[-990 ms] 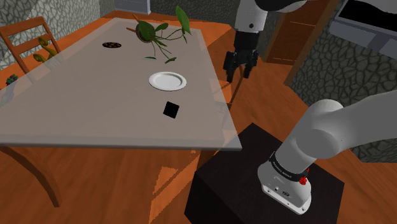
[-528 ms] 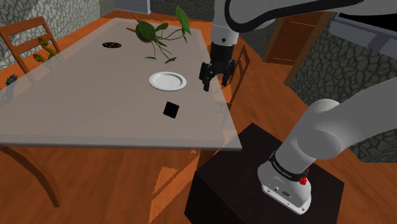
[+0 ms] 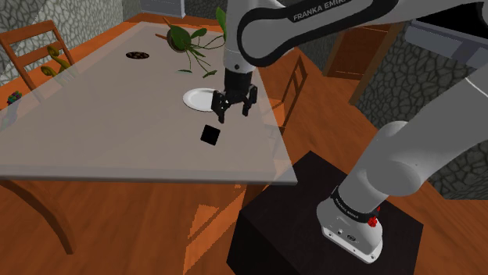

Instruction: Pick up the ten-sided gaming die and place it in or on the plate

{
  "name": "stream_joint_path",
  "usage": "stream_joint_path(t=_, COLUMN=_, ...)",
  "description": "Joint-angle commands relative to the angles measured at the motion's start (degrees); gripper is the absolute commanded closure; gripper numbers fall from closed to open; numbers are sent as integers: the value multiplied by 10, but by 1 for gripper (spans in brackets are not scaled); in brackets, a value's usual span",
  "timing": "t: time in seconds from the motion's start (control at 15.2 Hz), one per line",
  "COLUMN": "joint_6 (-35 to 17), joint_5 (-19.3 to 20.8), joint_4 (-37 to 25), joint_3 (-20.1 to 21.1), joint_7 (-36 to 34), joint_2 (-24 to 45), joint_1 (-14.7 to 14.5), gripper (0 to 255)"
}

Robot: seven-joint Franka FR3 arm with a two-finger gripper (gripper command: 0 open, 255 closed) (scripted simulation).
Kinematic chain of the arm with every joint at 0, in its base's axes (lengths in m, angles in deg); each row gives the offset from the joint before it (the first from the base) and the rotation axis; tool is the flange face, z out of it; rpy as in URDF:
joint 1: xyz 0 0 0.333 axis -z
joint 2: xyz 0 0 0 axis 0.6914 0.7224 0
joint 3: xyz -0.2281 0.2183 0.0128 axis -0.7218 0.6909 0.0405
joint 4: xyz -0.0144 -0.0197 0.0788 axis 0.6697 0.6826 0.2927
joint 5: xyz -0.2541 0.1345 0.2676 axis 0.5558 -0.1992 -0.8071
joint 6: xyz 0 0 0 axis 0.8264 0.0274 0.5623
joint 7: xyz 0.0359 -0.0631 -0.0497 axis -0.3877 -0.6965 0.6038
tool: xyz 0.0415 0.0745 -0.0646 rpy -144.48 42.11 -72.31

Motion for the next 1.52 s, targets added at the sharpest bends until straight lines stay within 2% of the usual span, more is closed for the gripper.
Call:
stream_joint_path(t=0.0, joint_6=-32, joint_5=12, joint_4=-21, joint_3=12, joint_7=-20, joint_2=44, joint_1=0, gripper=0)
stream_joint_path(t=0.26, joint_6=-77, joint_5=46, joint_4=-68, joint_3=34, joint_7=-67, joint_2=124, joint_1=-5, gripper=0)
stream_joint_path(t=0.79, joint_6=-136, joint_5=60, joint_4=-43, joint_3=35, joint_7=-76, joint_2=160, joint_1=-6, gripper=0)
stream_joint_path(t=1.25, joint_6=-136, joint_5=60, joint_4=-43, joint_3=35, joint_7=-76, joint_2=160, joint_1=-6, gripper=0)
stream_joint_path(t=1.32, joint_6=-136, joint_5=60, joint_4=-43, joint_3=35, joint_7=-76, joint_2=160, joint_1=-6, gripper=255)
stream_joint_path(t=1.45, joint_6=-136, joint_5=60, joint_4=-43, joint_3=35, joint_7=-76, joint_2=160, joint_1=-6, gripper=255)
